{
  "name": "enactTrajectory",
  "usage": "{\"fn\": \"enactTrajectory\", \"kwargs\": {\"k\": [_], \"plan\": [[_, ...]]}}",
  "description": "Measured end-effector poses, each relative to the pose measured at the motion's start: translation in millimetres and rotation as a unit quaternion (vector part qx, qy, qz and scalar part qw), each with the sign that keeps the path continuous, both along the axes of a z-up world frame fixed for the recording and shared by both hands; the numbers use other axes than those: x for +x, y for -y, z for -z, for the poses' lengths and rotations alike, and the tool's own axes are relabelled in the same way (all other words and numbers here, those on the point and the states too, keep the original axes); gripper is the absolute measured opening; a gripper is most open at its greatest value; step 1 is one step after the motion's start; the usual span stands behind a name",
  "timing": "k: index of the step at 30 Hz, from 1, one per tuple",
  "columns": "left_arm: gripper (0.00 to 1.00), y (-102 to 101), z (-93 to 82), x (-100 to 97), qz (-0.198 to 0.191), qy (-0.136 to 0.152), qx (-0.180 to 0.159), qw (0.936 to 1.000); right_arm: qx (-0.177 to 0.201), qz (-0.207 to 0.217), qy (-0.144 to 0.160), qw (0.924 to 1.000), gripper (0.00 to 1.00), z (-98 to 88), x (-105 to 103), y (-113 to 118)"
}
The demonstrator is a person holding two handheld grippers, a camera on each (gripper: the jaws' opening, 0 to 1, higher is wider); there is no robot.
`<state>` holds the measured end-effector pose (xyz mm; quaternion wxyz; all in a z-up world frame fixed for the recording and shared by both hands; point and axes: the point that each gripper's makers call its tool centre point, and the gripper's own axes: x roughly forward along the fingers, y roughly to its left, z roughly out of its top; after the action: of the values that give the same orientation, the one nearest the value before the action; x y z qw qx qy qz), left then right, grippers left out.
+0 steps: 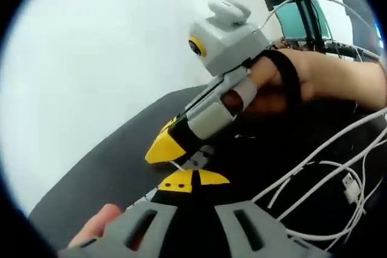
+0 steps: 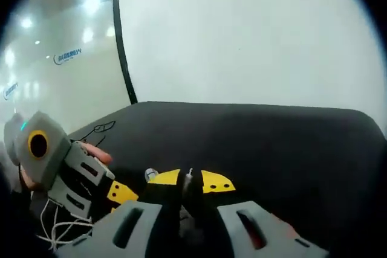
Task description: Grab the wires, straighten them and put them on the rack
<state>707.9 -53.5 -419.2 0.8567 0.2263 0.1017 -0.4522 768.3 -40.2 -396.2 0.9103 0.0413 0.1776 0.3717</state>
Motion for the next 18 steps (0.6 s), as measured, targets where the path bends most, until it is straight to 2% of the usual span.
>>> {"fn": "enactTrajectory", "kwargs": {"k": [3,5,7,9,10,11,13,14,16,18], "plan": [[0.03,0,-0.1,1.0,0.000,-0.001,0.000,1.0000,-0.068,-0.012,0.047,0.9965,0.10,-10.3,-10,8],[0.03,1,0.1,0.6,0.000,0.001,0.002,1.0000,-0.103,-0.008,0.104,0.9892,0.00,-27.3,-17,9],[0.02,1,0.4,0.9,0.001,0.001,0.003,1.0000,-0.112,-0.003,0.151,0.9821,0.00,-49.5,-19,11],[0.02,1,0.7,1.0,0.001,-0.002,-0.001,1.0000,-0.080,-0.022,0.151,0.9851,0.00,-61.3,-24,1],[0.02,1,0.7,1.1,0.002,-0.002,-0.001,1.0000,-0.074,-0.038,0.136,0.9872,0.00,-58.1,-30,-5],[0.02,1,0.8,0.6,0.002,-0.003,-0.002,1.0000,-0.087,-0.059,0.110,0.9884,0.00,-45.5,-35,-9],[0.02,1,1.2,0.5,0.002,-0.002,-0.002,1.0000,-0.157,-0.063,0.085,0.9819,0.00,-15.4,-32,-3],[0.02,1,1.3,0.7,0.001,-0.003,-0.003,1.0000,-0.166,-0.073,0.069,0.9810,0.00,-2.6,-29,-4],[0.02,2,1.5,0.4,0.000,-0.003,-0.002,1.0000,-0.142,-0.075,0.063,0.9850,0.00,0.9,-27,-8],[0.02,2,1.5,1.4,0.000,0.000,0.000,1.0000,-0.136,-0.068,0.052,0.9870,0.00,4.1,-19,-5]]}}
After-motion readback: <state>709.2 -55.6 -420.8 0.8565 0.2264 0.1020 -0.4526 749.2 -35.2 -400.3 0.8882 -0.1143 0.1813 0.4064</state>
